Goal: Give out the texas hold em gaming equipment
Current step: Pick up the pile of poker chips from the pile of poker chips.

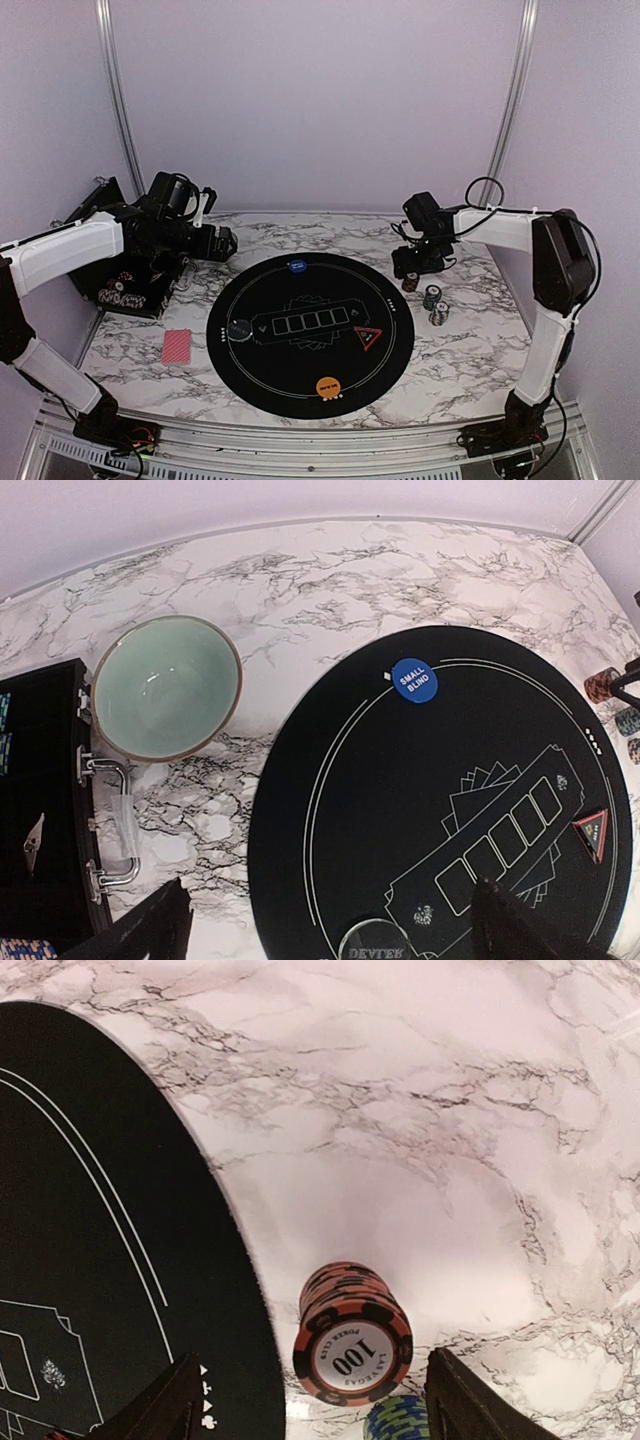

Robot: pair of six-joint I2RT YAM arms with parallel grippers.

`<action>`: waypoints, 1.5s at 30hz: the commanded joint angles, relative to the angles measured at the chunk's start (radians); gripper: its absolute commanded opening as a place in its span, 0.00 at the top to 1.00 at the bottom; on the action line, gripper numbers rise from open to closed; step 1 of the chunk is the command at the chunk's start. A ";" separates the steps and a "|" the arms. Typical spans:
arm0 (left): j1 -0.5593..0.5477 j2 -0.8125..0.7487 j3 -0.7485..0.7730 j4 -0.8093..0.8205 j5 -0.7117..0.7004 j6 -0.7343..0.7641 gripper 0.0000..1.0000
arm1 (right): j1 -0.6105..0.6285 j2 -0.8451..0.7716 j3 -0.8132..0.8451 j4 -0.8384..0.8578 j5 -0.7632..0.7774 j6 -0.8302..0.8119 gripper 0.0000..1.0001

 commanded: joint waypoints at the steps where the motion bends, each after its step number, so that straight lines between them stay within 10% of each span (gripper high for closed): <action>1: 0.005 -0.032 -0.009 0.016 -0.016 0.014 0.01 | -0.017 0.037 0.051 0.002 -0.008 -0.016 0.26; 45: 0.005 -0.029 -0.011 0.017 -0.015 0.016 0.01 | -0.036 0.094 0.077 -0.019 0.063 -0.002 0.55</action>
